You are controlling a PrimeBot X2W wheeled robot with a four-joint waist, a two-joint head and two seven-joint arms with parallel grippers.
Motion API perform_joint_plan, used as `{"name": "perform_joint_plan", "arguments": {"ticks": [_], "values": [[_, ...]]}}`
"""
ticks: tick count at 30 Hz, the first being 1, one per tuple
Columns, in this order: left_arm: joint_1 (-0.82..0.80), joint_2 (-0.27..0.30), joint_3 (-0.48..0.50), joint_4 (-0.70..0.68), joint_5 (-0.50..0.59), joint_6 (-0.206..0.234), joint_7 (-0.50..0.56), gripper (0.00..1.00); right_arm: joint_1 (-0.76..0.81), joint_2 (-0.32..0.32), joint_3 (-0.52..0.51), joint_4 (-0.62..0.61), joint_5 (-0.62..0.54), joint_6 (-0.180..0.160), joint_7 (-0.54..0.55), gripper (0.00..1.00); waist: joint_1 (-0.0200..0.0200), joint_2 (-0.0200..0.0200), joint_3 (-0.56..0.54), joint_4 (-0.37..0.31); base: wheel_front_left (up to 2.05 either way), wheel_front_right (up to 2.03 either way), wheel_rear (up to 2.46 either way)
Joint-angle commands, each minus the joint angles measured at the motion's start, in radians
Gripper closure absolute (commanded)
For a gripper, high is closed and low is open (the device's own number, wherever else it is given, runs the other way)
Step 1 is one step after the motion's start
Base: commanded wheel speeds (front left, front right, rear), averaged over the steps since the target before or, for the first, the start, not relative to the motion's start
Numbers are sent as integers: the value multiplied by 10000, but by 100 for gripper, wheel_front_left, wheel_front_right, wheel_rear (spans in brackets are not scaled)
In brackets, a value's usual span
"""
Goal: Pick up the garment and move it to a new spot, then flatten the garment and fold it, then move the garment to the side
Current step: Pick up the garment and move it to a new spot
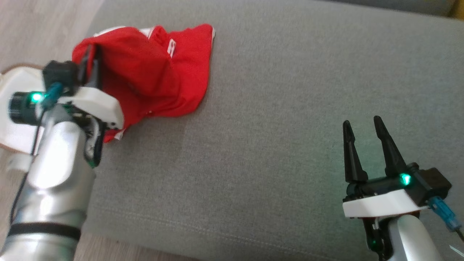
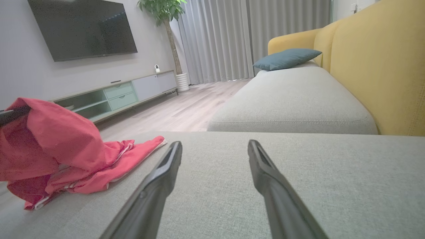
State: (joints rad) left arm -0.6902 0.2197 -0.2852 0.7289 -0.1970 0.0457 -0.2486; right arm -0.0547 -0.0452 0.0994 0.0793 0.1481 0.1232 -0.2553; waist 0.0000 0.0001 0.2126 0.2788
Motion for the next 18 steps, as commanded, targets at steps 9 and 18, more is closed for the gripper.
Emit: {"name": "perform_joint_plan", "arguments": {"ticks": [9,18], "values": [[486,1219,982,-3320,291,507,-130,100,49,-50,287,-229,697,75,-65,0,0,-1,-1242,-505,0,0,0],[1214,1878,814,-5907,474,478,811,100,173,-50,329,-362,1119,75,-65,0,0,-1,-1603,-1843,0,0,0]]}}
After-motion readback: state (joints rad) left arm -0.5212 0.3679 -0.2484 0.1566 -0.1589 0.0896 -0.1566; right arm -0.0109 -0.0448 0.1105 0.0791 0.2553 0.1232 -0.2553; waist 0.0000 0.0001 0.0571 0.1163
